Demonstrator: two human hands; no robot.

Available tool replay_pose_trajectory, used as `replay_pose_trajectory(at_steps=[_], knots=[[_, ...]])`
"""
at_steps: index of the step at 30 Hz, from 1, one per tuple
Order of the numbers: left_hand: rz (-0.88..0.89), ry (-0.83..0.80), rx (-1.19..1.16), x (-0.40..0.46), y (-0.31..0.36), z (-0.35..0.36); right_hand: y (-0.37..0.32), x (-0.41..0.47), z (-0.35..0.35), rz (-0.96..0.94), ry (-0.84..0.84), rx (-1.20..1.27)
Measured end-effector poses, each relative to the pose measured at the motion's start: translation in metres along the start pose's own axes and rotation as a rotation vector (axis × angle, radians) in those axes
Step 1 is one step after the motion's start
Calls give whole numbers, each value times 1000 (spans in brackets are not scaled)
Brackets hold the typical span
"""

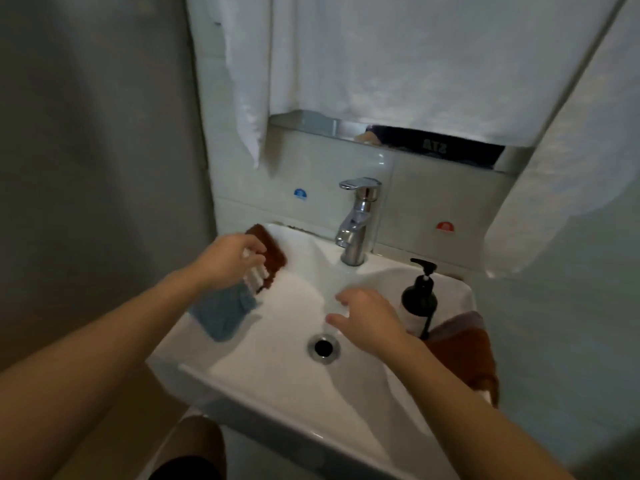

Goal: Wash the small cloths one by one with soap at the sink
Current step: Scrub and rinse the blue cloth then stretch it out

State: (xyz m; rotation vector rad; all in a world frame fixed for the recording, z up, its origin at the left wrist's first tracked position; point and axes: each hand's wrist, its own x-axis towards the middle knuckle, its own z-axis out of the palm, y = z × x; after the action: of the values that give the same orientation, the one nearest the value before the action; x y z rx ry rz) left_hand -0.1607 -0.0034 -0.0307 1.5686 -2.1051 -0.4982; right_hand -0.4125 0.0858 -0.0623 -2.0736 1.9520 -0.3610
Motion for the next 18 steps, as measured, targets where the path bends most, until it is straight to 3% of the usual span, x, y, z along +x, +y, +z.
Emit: replay_pose_trajectory(at_steps=[5, 11, 18], knots=[[-128, 41, 114, 4, -65, -35, -59, 48, 36, -49, -77, 24], [-151, -185, 198, 10, -94, -44, -106, 91, 68, -76, -94, 105], [-102, -233, 207, 24, -108, -35, -123, 117, 97, -56, -87, 197]])
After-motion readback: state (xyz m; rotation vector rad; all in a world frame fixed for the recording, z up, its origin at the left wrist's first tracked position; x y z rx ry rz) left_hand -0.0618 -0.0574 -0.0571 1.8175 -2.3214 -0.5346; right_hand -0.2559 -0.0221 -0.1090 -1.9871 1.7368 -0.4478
